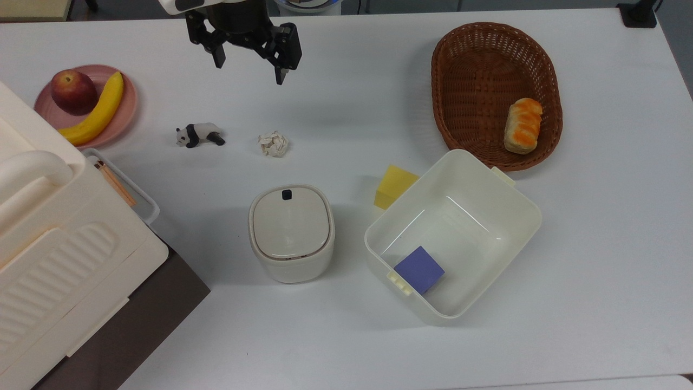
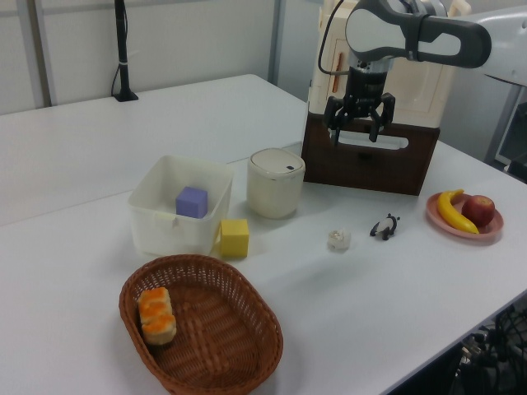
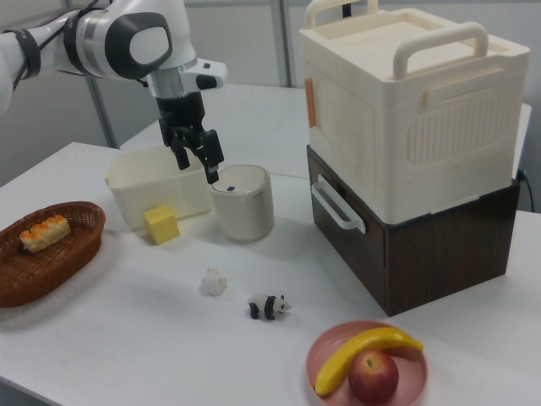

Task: Open the trash can
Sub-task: 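Move the open gripper down toward the cream trash can lid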

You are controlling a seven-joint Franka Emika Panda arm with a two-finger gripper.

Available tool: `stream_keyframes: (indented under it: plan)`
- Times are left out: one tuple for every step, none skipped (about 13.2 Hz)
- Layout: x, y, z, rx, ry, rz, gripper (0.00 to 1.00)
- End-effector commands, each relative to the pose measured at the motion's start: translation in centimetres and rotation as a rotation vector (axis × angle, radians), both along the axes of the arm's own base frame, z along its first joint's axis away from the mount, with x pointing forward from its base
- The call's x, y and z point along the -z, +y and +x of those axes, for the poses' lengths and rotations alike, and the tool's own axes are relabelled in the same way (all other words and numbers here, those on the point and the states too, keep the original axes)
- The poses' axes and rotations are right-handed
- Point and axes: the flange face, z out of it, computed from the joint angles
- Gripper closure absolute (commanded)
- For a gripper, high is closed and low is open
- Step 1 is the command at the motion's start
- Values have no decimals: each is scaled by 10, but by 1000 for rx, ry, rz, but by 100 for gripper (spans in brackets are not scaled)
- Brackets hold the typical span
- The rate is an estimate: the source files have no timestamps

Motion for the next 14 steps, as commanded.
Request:
stream_keyframes:
  plan:
    - [13,-6,7,-49,36,-10,18]
    - [22,-5,11,-72,49,-10,37]
    - [21,-4,15,-107,35,-6,56]
    - [19,-5,19,-138,10,-3,71]
    - [20,-4,24,-161,-13,-4,83]
    - [22,-3,28,-169,-37,4,91]
    - [26,-5,33,-176,-54,14,98]
    - [27,-4,35,-186,-67,20,100]
    - [33,-5,40,-194,-75,19,100]
    - [35,-4,43,-197,-90,18,100]
    - [40,-3,49,-198,-111,15,100]
    - [45,1,56,-200,-141,18,100]
    - [49,4,64,-199,-178,24,100]
    - [56,9,72,-201,-210,22,100]
